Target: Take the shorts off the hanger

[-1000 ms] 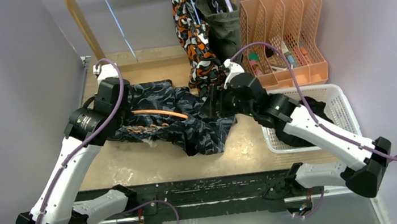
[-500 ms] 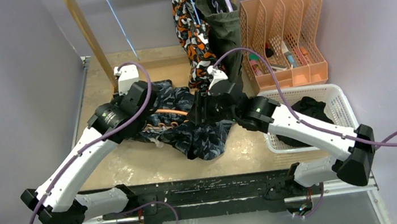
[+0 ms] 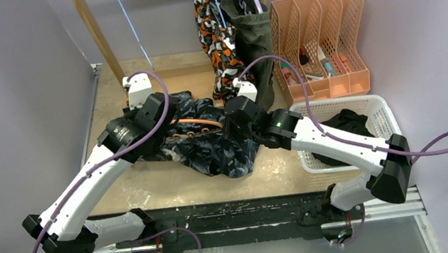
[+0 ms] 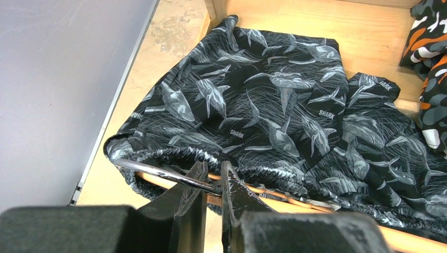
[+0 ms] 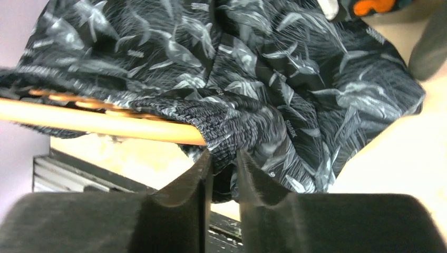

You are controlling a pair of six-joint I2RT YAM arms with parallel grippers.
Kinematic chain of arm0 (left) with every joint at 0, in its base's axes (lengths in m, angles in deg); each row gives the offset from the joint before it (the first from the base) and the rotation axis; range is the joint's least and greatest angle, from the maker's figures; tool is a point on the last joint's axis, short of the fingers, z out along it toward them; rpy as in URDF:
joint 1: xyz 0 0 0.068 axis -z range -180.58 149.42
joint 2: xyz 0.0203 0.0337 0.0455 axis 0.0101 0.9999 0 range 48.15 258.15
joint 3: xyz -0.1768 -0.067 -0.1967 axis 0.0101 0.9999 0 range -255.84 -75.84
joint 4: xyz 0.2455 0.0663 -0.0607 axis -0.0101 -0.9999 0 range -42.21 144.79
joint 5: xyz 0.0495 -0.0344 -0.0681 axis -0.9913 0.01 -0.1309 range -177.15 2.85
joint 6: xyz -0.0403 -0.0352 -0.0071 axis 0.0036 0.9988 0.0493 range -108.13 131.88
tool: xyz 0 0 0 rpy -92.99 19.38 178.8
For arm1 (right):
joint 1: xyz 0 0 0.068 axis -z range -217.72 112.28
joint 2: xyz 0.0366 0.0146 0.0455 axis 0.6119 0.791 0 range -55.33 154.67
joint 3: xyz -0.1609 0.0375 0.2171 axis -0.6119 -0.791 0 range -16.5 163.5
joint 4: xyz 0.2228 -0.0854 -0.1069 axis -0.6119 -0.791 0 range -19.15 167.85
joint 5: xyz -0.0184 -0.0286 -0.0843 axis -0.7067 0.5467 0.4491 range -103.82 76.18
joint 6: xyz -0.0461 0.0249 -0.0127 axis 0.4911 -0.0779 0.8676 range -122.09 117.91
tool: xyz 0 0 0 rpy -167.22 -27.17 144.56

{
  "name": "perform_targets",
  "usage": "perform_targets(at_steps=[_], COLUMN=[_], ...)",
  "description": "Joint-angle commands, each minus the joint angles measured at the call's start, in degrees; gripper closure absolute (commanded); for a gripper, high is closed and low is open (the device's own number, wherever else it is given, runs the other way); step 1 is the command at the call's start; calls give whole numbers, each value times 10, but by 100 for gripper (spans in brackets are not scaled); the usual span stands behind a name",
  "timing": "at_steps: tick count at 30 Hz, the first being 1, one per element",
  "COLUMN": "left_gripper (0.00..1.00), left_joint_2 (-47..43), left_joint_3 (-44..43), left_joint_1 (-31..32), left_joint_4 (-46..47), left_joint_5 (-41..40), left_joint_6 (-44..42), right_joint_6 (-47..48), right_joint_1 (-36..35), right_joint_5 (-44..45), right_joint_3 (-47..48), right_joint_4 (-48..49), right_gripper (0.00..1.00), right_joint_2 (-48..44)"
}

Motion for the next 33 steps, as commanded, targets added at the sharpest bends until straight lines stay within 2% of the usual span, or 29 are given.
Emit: perform_targets(at_steps=[1, 2, 8, 15, 18, 21, 24, 31, 33], left_gripper=[100, 100, 100, 100, 100, 100, 100, 100, 100], left_joint_2=[-23, -24, -29, -59, -70, -77, -79, -64, -67], left_joint_3=[-12, -12, -6, -4, -4, 0, 12, 19, 22], left_joint_1=[1, 1, 1, 2, 1, 2, 2, 2, 2], left_joint_4=[27, 27, 27, 27, 29, 57, 96, 95, 100], left_joint_5=[-38, -37, -38, -45, -31, 26, 76, 94, 95], left_joint_6=[14, 13, 6, 5, -15, -47, -60, -56, -56], right_joint_6=[-6, -7, 9, -13, -23, 16, 12, 34, 58], right_joint_1=[1, 1, 1, 22, 45, 57, 57, 58, 57], right_joint_5=[53, 54, 43, 36, -9, -128, -207, -204, -217], right_joint_3=[21, 21, 12, -73, -137, -211, -244, -247, -241], right_joint_4=[-48, -48, -31, -39, 5, 121, 185, 192, 197], right_gripper=[92, 95, 99, 100, 100, 100, 100, 100, 90], right_joint_2=[10, 9, -2, -42, -82, -109, -107, -123, -128])
